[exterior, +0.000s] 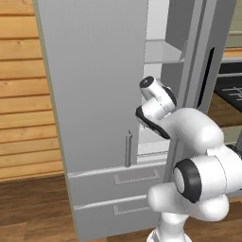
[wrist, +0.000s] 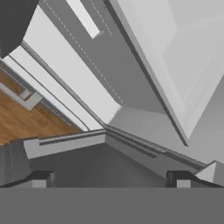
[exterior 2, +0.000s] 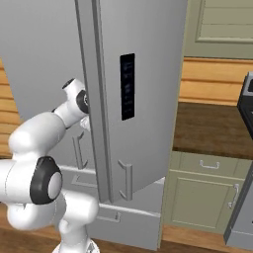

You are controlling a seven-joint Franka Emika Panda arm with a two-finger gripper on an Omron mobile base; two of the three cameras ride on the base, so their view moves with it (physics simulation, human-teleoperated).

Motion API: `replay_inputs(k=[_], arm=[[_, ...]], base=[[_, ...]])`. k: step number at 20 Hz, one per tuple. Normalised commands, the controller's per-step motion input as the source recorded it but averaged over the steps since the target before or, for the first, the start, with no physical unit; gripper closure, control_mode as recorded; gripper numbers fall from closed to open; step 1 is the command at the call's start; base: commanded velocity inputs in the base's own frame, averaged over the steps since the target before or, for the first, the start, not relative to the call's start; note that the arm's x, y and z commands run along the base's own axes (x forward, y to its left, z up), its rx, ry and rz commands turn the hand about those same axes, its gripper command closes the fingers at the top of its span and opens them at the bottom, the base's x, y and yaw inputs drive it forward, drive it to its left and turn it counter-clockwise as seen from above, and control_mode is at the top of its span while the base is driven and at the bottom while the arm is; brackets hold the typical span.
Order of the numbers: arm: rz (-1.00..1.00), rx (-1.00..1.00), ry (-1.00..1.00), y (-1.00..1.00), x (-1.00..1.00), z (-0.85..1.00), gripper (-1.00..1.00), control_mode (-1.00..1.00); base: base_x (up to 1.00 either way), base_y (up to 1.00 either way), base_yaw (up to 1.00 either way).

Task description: Take the strawberry from the fridge and place it on top of the pancake, located on the dining counter.

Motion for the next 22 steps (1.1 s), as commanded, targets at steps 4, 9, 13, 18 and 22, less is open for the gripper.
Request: replay_inputs(k=[4, 9, 13, 18, 22], arm=[[0.0, 0.0, -0.1, -0.63, -0.57, 0.0, -1.0, -1.0], [0.0, 0.0, -0.09, -0.63, -0.6, 0.0, -1.0, -1.0], [-0.05, 0.0, -0.04, -0.76, -0.42, 0.0, -1.0, -1.0], [-0.06, 0.0, 0.0, -0.89, -0.02, 0.0, -1.0, -1.0], [-0.03, 0.0, 0.0, -0.95, 0.0, 0.0, -1.0, -1.0]], base=[[0.0, 0.0, 0.0], [0.0, 0.0, 0.0], [0.0, 0.0, 0.0], [0.0, 0.0, 0.0], [0.0, 0.0, 0.0]])
